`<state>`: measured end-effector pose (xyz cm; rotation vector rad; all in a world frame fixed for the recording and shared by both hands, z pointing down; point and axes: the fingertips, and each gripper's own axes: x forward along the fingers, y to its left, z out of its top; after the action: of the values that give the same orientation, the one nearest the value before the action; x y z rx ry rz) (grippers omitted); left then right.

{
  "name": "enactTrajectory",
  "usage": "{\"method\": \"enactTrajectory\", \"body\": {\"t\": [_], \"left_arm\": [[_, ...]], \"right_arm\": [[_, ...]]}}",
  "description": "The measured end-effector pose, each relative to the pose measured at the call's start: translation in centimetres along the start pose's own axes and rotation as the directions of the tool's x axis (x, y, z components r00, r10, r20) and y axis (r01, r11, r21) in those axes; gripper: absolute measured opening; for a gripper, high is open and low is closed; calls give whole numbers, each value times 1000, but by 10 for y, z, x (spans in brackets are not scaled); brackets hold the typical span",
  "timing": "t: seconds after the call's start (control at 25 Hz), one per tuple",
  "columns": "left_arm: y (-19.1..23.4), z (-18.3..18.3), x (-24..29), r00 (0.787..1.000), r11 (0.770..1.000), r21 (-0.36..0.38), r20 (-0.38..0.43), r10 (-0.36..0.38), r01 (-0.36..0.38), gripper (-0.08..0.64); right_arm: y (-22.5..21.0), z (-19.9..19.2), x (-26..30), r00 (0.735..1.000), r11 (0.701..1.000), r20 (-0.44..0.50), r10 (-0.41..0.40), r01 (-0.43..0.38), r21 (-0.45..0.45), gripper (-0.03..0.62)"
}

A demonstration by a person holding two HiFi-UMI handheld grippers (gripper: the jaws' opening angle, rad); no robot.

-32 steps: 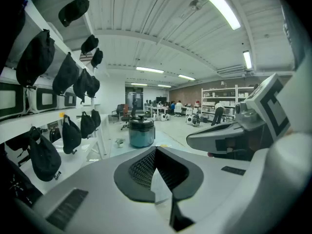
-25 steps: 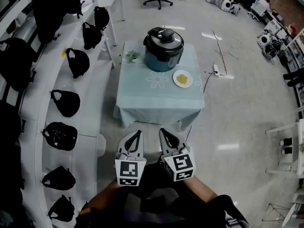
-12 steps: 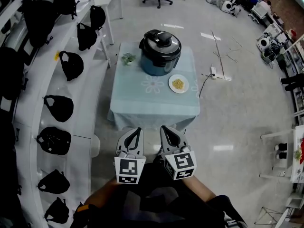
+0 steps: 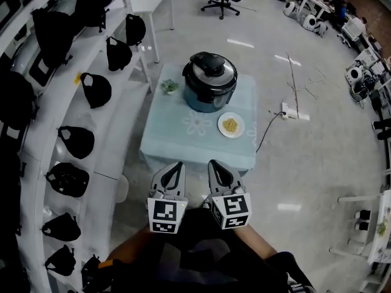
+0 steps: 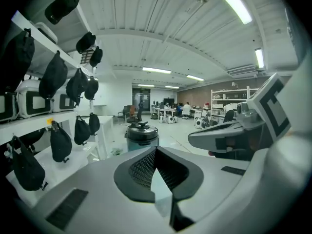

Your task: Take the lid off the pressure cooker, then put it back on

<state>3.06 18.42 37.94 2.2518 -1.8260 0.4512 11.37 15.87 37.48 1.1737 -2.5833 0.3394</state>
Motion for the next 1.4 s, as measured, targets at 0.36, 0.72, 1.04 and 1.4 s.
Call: {"method": "enactTrajectory", "body": {"t": [0.36, 0.72, 1.04, 1.4], "left_arm": [[-38, 27, 51, 997, 997, 5, -14, 75, -75, 8], [-67, 37, 82, 995, 995, 30, -36, 91, -90, 8], [-71, 45, 105, 998, 997, 42, -33, 61, -60, 8], [-36, 55, 158, 999, 997, 61, -8, -35, 35, 8]], "right_arm": [[-67, 11, 12, 998, 997, -11, 66, -66, -38, 18], [-110, 14, 13, 997, 996, 1, 80, -80, -29, 18], [-124, 17, 26, 998, 998, 0, 67, -67, -19, 18], [-138, 29, 75, 1000, 1000, -13, -24, 23, -17, 42]]}}
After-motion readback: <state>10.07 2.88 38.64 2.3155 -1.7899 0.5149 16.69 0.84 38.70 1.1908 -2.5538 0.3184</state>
